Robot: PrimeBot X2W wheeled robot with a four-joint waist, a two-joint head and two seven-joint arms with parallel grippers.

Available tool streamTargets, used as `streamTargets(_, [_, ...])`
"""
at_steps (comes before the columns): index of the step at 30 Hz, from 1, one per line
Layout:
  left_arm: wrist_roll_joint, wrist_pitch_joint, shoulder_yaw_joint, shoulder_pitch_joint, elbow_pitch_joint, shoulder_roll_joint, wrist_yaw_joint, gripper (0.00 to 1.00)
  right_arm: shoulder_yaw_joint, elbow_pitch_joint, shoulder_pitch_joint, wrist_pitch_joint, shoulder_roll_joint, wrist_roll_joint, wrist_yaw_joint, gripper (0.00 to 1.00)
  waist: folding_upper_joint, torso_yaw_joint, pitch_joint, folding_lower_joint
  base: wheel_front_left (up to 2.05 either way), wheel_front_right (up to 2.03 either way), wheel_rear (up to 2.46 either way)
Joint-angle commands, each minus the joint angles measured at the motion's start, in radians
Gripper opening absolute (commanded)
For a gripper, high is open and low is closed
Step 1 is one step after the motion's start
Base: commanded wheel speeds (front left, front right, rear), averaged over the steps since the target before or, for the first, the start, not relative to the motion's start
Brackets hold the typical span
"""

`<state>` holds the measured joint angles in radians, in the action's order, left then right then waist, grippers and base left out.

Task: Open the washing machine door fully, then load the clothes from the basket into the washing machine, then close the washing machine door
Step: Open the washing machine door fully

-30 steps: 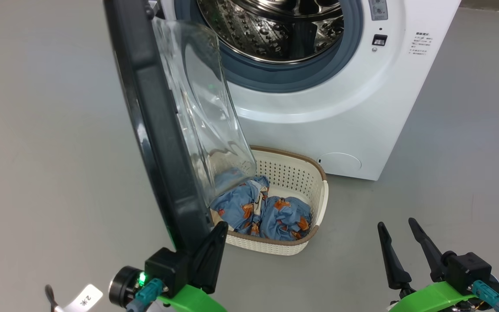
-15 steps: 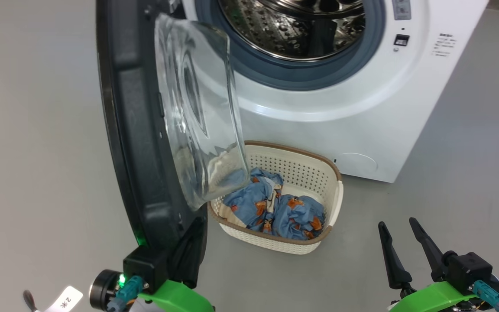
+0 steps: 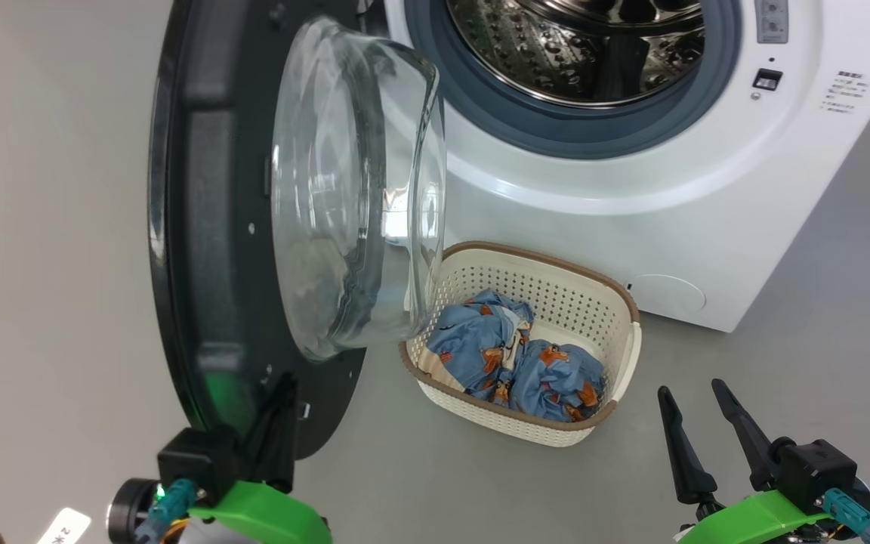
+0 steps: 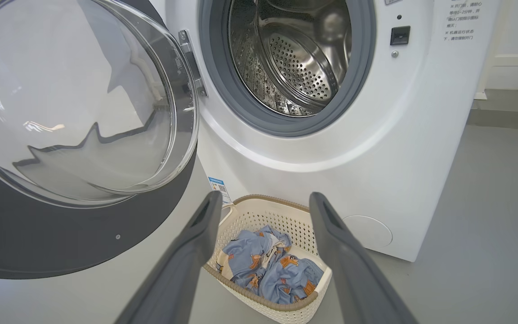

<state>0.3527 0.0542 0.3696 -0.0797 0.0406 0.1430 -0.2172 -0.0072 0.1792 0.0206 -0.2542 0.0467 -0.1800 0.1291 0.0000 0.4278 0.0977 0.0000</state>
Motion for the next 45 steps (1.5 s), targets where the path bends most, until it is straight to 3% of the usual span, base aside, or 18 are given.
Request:
streamTargets(1, [0.014,0.015,-0.062,-0.026,0.007,0.031,-0.018,0.00,0.034,-0.024,0.013,-0.008,0.007,0.000,0.002,1.00,0.0000,0.009,0.003,0.0000,0.00,0.00,0.00])
streamTargets(19, [0.111,0.155,-0.275,-0.134,-0.226,0.105,-0.017,0.00,0.071,-0.032,0.049,-0.007,0.047,0.006,0.002,1.00,0.0000,0.000,0.065,0.0000,0.00,0.00,0.00])
streamTargets(36, [0.147,0.207,-0.437,-0.342,-0.518,0.190,0.058,0.00,0.088,-0.086,0.081,0.050,0.085,0.016,0.002,1.00,0.0000,-0.023,0.137,0.0000,0.00,0.00,0.00])
streamTargets(45, [0.100,0.207,-0.500,-0.371,-0.559,0.165,0.097,0.00,0.094,-0.089,0.092,0.054,0.077,0.015,0.002,1.00,0.0000,-0.033,0.138,0.0000,0.00,0.00,0.00])
